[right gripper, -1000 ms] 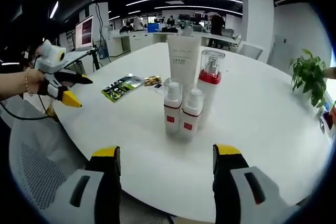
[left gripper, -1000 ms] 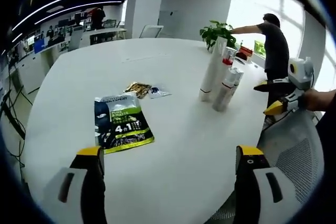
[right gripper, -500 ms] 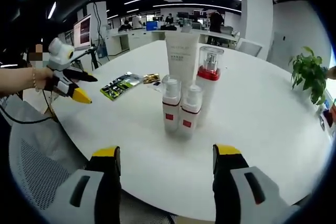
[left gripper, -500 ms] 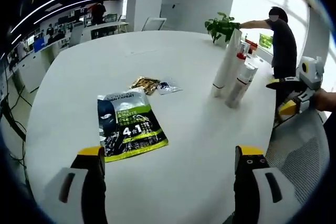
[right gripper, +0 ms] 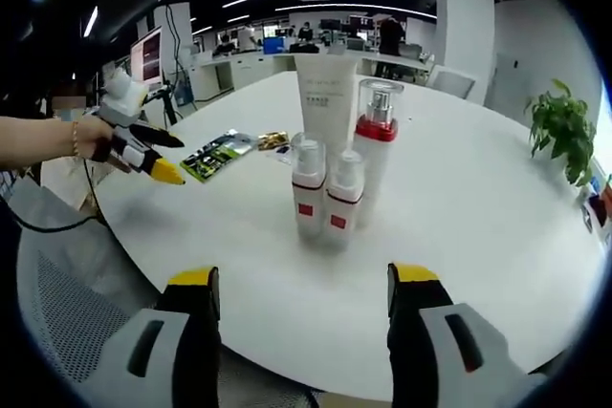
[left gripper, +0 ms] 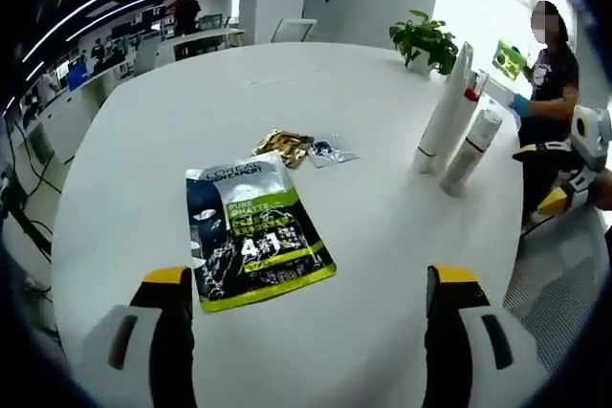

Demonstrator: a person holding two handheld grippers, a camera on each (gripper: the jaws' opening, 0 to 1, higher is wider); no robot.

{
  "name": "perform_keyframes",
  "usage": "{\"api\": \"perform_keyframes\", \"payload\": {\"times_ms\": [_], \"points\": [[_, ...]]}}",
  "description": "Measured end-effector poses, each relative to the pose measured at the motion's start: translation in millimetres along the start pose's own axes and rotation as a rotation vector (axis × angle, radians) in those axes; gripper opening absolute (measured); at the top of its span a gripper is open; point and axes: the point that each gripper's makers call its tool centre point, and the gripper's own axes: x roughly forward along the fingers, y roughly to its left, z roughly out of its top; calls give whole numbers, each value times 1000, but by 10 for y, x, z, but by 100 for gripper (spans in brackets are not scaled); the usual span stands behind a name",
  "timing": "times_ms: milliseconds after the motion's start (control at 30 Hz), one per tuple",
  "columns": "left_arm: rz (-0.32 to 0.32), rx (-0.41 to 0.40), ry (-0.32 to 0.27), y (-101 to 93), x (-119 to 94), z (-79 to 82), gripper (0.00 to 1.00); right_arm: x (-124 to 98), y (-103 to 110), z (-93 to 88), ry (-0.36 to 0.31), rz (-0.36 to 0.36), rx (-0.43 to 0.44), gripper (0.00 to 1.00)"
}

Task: Arrange the skincare products in the storage area until every visible bottle or jar stands upright without overlapping.

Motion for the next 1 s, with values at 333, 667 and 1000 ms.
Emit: {"api": "perform_keyframes", "payload": {"times_ms": [333,667,1000], "points": [[105,-9,62,273,261,103,94,15,-24,-29,12,-8,19,71],[136,-13,119,434,498,156,87,12,-73,-40,15,-29,43,71],[131,6,180,414,558,55,85,15,-105,-58,18,-42,54,70]]}}
